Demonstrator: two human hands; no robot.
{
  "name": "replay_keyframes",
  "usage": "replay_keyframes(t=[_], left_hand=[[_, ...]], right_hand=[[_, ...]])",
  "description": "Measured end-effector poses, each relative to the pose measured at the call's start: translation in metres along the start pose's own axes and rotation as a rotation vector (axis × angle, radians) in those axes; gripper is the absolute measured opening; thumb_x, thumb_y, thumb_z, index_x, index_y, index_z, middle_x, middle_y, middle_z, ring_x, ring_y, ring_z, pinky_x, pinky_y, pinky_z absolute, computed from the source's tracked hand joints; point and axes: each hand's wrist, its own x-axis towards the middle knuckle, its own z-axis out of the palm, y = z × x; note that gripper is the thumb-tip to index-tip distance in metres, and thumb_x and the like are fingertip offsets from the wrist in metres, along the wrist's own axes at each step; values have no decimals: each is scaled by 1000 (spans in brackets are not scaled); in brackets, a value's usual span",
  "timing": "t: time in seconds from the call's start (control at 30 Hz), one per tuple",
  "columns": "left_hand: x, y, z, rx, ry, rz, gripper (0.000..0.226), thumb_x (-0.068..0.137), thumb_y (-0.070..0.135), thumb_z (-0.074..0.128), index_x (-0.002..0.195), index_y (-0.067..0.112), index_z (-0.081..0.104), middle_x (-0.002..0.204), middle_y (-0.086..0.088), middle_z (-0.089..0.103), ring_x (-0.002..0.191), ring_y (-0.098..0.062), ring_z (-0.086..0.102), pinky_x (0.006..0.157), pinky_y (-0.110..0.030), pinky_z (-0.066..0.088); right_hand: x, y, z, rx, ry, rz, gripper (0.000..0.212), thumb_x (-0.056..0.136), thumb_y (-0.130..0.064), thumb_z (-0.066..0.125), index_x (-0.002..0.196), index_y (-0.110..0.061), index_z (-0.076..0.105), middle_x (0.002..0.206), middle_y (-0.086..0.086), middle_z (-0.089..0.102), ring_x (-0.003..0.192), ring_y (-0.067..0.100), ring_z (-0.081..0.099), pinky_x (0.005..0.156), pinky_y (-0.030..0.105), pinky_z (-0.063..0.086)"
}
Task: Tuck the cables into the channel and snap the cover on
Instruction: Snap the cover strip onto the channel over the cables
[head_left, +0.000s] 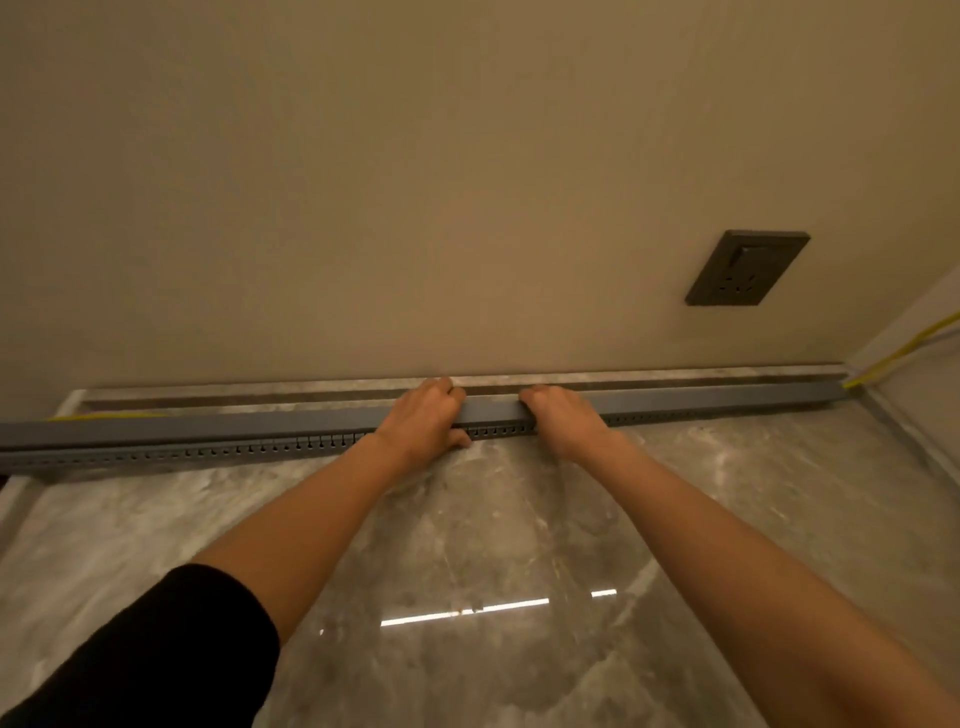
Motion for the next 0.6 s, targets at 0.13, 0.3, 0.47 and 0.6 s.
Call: replay_keyframes(t=[0.13,0.3,0.47,0.6], left_hand=[[-16,-35,-9,5,-50,-62,47,85,40,60,118,8,50,122,-12,52,112,-28,50,88,-37,43],[-22,-49,-9,45,-25,-126,49,84,38,61,121,7,47,125,-12,52,114,-29,50,90,-37,43],[-13,-42,-8,91,40,-147,43,85,32,62,116,4,52,121,-14,53,110,-31,52,86,-37,42],[-6,-40,-7,165,42,-140,36,89,27,56,115,2,52,121,-16,53,111,-32,51,85,-38,42]], right_hand=[[0,-2,-2,-5,-22,28,26,89,1,45,114,-5,53,125,16,55,115,33,53,92,38,42],[7,-1,-3,-33,-13,48,34,90,2,44,123,-4,47,128,16,52,119,33,49,95,39,40],[14,-2,-2,-81,11,88,33,91,4,41,122,-2,48,127,17,53,119,33,50,94,38,42],[28,-15,-4,-140,-19,110,32,91,1,45,123,-2,49,129,17,54,120,32,52,97,38,43]])
